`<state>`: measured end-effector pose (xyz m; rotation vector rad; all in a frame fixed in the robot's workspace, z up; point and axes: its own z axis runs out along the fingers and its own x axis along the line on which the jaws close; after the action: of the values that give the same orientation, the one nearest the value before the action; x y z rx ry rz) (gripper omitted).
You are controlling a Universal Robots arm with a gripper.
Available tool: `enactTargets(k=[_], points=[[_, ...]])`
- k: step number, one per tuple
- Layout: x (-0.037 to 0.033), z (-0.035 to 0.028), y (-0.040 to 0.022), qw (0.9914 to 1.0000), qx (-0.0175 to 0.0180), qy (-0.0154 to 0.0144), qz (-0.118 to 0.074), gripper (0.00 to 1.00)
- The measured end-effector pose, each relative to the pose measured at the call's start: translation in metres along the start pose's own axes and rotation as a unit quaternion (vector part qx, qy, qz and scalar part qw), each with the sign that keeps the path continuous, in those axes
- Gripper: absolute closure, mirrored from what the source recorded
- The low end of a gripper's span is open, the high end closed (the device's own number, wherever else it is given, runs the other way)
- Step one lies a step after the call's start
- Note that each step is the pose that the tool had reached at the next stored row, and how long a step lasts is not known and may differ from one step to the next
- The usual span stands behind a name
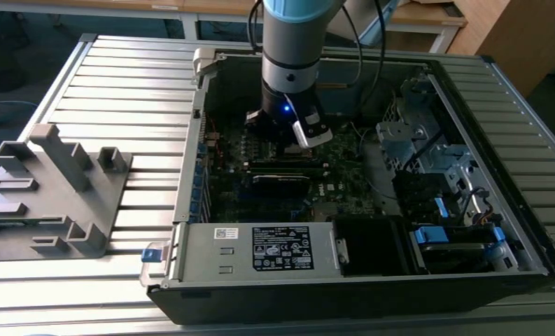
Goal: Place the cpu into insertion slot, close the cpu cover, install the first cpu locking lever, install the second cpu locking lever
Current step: 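Install the second cpu locking lever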
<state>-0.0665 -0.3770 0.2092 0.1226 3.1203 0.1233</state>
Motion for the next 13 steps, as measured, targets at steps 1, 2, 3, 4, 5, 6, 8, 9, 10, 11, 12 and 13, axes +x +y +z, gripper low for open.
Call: enactTargets(k=[1, 2, 3, 4, 5, 6, 8, 9, 10, 11, 12, 13], points=[[0.0, 0.0002, 0.0013, 1.0, -0.0001, 0.0, 0.0, 0.89], [0.0, 0.0002, 0.0025, 1.0, -0.0001, -0.0001, 0.0, 0.89], [0.0, -0.0002, 0.0034, 1.0, -0.0001, 0.0, 0.0, 0.89], [0.0, -0.0007, 0.0043, 1.0, -0.0001, 0.0, 0.0, 0.89], [0.0, -0.0008, 0.0053, 1.0, -0.0001, 0.0, 0.0, 0.89], [-0.0002, -0.0008, 0.0065, 1.0, 0.0, 0.0, 0.0, 0.89], [-0.0025, -0.0005, 0.0085, 1.0, -0.0001, 0.0, 0.0, 0.89], [-0.0053, -0.0004, 0.0095, 1.0, -0.0001, 0.0, 0.0, 0.89], [-0.0089, -0.0003, 0.0107, 1.0, -0.0001, 0.0, 0.0, 0.89], [-0.0119, -0.0001, 0.0118, 1.0, -0.0001, 0.0, 0.0, 0.89], [-0.0147, 0.0, 0.013, 1.0, -0.0001, 0.0, 0.0, 0.89], [-0.0165, 0.0002, 0.0143, 1.0, -0.0001, -0.0001, 0.0, 0.89]])
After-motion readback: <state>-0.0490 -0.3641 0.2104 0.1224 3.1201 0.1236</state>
